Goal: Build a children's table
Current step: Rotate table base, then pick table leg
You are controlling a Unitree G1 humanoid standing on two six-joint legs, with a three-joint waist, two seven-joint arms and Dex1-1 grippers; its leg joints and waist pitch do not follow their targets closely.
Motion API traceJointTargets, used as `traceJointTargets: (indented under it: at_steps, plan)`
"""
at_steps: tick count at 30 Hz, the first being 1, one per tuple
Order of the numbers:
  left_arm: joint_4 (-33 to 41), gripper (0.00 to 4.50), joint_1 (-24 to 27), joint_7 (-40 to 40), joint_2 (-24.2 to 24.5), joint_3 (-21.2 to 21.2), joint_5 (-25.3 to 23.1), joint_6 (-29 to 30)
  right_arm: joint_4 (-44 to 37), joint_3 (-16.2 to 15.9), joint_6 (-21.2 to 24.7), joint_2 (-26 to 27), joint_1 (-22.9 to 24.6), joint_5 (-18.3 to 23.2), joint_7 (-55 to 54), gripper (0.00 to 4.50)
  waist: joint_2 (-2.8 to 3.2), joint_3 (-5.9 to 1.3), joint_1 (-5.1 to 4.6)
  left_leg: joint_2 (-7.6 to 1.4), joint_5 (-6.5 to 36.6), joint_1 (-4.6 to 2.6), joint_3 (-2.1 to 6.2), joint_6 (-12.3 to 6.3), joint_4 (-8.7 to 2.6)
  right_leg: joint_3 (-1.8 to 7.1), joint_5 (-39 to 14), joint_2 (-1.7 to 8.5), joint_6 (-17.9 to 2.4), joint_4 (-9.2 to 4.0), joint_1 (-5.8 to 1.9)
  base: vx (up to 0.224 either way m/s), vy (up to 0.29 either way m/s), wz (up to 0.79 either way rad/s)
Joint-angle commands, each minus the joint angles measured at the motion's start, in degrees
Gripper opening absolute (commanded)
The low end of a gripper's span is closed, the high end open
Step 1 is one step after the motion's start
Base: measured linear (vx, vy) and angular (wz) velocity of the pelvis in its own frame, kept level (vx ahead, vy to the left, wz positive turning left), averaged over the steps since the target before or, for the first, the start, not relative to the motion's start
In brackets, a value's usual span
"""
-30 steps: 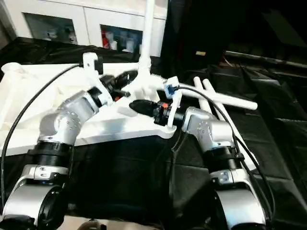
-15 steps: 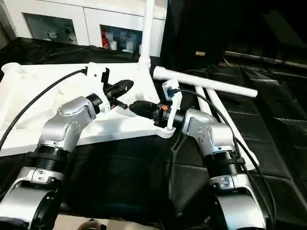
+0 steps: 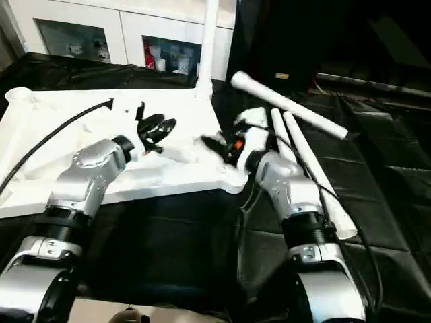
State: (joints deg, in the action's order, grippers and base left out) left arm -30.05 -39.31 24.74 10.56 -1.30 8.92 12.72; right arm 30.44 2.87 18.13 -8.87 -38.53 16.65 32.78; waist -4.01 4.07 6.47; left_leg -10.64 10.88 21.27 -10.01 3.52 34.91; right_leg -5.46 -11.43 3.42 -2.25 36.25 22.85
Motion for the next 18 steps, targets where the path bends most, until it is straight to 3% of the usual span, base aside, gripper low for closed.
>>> traceJointTargets:
  at_steps: [1, 3, 5, 9, 13, 14, 18]
  plan:
    - [-0.2, 2.28, 0.6, -1.0, 0.2, 0.0, -1.0, -0.6, 0.0, 1.6, -3.3, -0.1, -1.0, -1.3, -2.8, 3.04, 0.71, -4.83, 0.04, -3.24, 2.9, -0.92, 1.02, -0.01, -3.92, 4.01, -1.4, 6.09, -10.6, -3.51, -3.60, 0.000, 0.000, 0.00]
    - [0.2, 2.32, 1.0, -1.5, 0.1, -0.3, -1.0, -0.6, 0.3, 1.5, -4.7, -0.2, -1.0, -2.1, -4.0, 3.07, 0.69, -4.80, -0.05, -3.14, 3.2, -0.96, 0.94, 0.00, -3.91, 4.01, -1.6, 5.98, -10.7, -3.55, -3.63, 0.000, 0.000, 0.00]
    - [0.3, 2.64, 1.2, -1.5, 0.2, -0.4, -1.0, -0.5, 0.7, 1.6, -5.3, -0.2, -1.0, -2.6, -5.0, 3.45, 0.63, -4.74, -0.05, -3.15, 3.7, -1.00, 0.93, -0.09, -3.97, 4.00, -2.3, 5.94, -10.6, -3.67, -3.59, 0.000, 0.000, 0.00]
    - [0.5, 2.85, 2.0, -2.3, 0.2, -0.4, -1.3, -1.1, 2.0, 1.8, -6.4, -0.3, -1.1, -3.4, -6.8, 3.81, 0.71, -4.68, -0.13, -3.10, 4.2, -0.97, 0.93, 0.02, -4.00, 4.03, -3.1, 5.92, -10.5, -3.77, -3.60, 0.000, 0.000, 0.00]
    - [0.7, 3.12, 2.6, -2.5, 0.0, 0.0, -1.6, -1.2, 3.1, 1.8, -7.4, -0.4, -1.1, -4.1, -8.0, 3.98, 0.57, -4.76, -0.14, -3.09, 3.4, -0.89, 0.91, -0.40, -3.93, 4.05, -1.8, 5.93, -10.6, -3.60, -3.63, 0.000, 0.000, 0.00]
    - [0.8, 3.19, 2.7, -2.3, 0.0, 0.3, -1.8, -1.3, 3.4, 1.7, -7.7, -0.4, -1.2, -4.2, -8.0, 4.24, 0.61, -4.81, -0.16, -3.12, 3.1, -0.90, 0.90, -0.69, -3.90, 4.01, -1.4, 5.90, -10.7, -3.53, -3.60, 0.000, 0.000, 0.00]
    - [1.1, 3.54, 3.1, -1.9, 0.1, 1.2, -2.7, -1.6, 4.2, 1.6, -8.5, -0.2, -1.4, -4.6, -8.4, 4.43, 0.54, -4.72, -0.15, -3.14, 3.5, -0.94, 0.88, -0.94, -3.93, 4.03, -2.1, 5.87, -10.7, -3.64, -3.57, 0.000, 0.000, 0.00]
